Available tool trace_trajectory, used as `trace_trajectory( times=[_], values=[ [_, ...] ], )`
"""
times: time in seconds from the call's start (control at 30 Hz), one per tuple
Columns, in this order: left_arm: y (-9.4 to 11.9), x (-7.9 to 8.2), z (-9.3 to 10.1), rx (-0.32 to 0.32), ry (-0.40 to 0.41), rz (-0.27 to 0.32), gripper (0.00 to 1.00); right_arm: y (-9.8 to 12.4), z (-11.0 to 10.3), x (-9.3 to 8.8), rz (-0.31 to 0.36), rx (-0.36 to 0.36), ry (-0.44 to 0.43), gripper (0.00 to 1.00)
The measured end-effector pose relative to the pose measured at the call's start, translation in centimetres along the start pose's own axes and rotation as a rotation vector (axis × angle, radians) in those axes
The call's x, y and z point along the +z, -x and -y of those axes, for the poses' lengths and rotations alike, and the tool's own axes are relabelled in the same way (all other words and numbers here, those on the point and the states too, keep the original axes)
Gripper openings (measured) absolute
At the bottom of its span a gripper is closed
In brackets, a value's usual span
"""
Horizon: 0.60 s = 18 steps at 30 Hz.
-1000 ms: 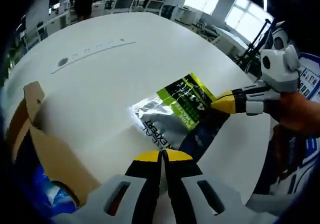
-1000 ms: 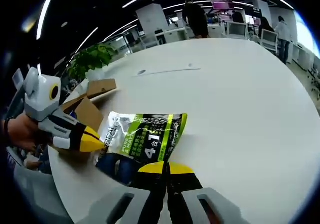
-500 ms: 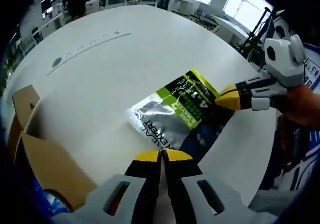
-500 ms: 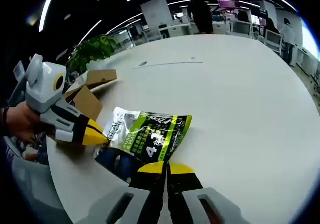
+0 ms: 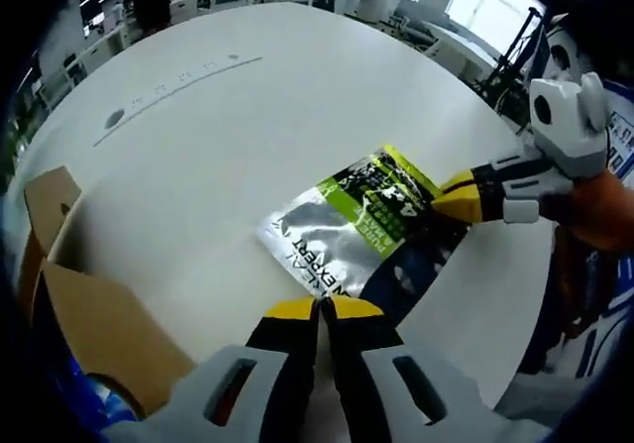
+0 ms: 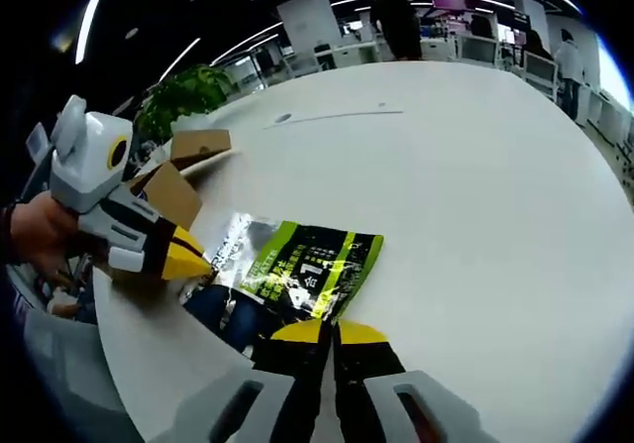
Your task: Operate the shoe box by opening the lid, removing the specified soft item, and placing it in the target area until the item is outside and the box remains undamaged.
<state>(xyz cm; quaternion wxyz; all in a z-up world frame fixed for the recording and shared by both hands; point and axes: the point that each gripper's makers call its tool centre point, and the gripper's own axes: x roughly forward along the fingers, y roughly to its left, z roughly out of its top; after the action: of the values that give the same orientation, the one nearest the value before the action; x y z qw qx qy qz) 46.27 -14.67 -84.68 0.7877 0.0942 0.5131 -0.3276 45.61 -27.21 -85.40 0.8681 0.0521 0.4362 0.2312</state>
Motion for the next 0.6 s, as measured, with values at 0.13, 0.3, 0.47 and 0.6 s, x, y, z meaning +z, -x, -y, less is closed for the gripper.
trace_trajectory(
  times=[0.13, 0.3, 0.47, 0.6],
  values=[
    [0.0, -0.1, -0.1, 0.012, 0.000, -0.008, 0.03, 0.0, 0.1, 0.0, 0.001, -0.005, 0.000, 0.00],
    [0.4, -0.4, -0.4, 0.041, -0.001, -0.029, 0.03, 0.3, 0.4, -0.3, 0.003, -0.011, -0.012, 0.01],
    [1.0, -0.2, -0.6, 0.052, 0.006, -0.028, 0.03, 0.8, 0.8, 0.0, 0.015, -0.033, -0.017, 0.03],
    [1.4, -0.1, -0.4, 0.034, -0.001, -0.020, 0.03, 1.4, 1.1, 0.4, 0.028, -0.046, -0.029, 0.03]
  ],
)
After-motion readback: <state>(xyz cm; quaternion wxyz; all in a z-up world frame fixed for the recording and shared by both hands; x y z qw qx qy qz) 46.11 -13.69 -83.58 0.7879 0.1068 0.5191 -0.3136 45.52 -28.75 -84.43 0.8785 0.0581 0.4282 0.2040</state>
